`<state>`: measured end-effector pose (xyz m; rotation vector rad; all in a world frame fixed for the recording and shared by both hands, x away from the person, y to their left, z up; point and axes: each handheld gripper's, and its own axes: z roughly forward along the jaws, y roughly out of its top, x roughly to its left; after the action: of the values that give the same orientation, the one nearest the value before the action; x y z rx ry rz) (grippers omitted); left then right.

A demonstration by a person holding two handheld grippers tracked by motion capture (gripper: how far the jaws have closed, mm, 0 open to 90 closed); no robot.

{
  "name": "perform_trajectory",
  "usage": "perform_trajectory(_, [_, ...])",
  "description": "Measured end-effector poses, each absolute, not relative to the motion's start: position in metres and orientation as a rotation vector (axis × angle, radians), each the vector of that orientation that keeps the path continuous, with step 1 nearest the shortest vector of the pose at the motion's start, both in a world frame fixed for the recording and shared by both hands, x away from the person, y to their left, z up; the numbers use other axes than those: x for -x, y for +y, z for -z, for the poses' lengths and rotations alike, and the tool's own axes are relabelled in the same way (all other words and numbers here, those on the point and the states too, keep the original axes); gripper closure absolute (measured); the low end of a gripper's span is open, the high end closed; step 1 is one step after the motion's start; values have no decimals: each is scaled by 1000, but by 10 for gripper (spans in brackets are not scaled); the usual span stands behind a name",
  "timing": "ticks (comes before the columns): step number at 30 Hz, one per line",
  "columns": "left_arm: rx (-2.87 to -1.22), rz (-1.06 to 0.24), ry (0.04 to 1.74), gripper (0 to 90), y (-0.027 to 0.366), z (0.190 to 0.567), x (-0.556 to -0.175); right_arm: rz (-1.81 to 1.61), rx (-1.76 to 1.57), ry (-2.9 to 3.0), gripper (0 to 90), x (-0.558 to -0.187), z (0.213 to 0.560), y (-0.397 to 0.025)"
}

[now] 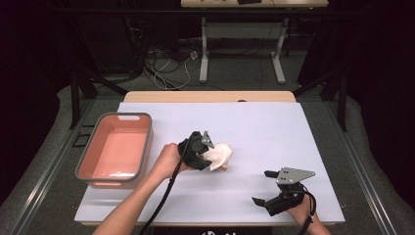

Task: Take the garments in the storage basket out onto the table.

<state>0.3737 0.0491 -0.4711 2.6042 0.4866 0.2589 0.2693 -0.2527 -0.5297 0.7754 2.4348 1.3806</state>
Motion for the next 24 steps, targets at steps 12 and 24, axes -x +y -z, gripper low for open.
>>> perform_trajectory(12, [-2577, -242, 523, 553, 47, 484, -369, -1376, -773, 2435, 1, -269, 530, -253])
perform_trajectory(24, [-2553, -214, 559, 549, 46, 494, -367, -1376, -776, 2436, 1, -270, 530, -253])
